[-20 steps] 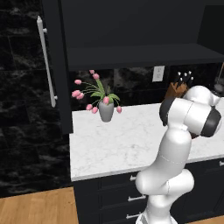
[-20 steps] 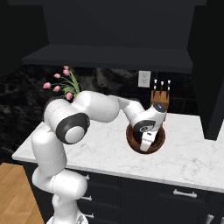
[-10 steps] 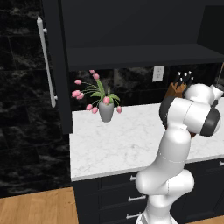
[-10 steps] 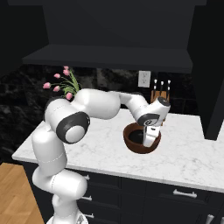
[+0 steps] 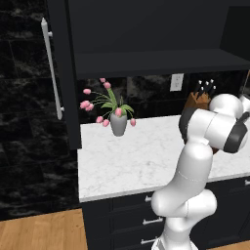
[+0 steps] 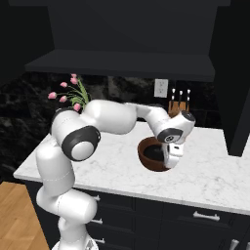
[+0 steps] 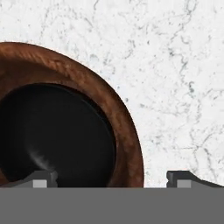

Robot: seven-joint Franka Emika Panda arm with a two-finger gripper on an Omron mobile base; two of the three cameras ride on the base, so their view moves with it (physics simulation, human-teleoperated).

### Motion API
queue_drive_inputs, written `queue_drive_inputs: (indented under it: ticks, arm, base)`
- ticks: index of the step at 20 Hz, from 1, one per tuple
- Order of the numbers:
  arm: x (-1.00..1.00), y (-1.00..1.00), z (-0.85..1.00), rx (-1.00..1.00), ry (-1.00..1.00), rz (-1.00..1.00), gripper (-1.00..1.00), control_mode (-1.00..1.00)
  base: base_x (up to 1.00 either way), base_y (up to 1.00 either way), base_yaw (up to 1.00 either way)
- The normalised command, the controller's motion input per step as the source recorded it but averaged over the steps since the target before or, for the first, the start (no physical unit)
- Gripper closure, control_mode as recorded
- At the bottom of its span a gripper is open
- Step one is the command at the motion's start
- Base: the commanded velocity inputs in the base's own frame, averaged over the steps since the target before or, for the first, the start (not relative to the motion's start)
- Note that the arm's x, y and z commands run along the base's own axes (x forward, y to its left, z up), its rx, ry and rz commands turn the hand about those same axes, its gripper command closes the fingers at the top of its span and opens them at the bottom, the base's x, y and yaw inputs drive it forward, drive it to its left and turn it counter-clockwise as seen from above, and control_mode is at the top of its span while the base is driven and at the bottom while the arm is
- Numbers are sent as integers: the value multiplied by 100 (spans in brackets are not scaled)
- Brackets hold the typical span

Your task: Pick up the bowls on the counter and stack them on top of one another in the open cabinet. Place the smaller bowl on top of the larger bowl.

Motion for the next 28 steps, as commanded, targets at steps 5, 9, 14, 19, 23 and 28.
queue_drive_inputs:
  ticks: [5, 9, 14, 19, 23, 28]
  arm:
    - [-12, 0, -30, 0, -1, 7, -100, -100]
    - [4, 0, -47, 0, -6, 3, -100, -100]
    - [4, 6, -51, 0, -7, 0, -100, -100]
    - [0, 28, -15, -1, 0, 0, 100, -100]
    - [0, 31, -16, -2, 0, 0, 100, -100]
    - [-23, 32, 6, -2, -9, 0, 100, -100]
  base:
    - [0, 0, 0]
    - [0, 0, 0]
    - [0, 0, 0]
    - [0, 0, 0]
    - [0, 0, 0]
    - [0, 0, 0]
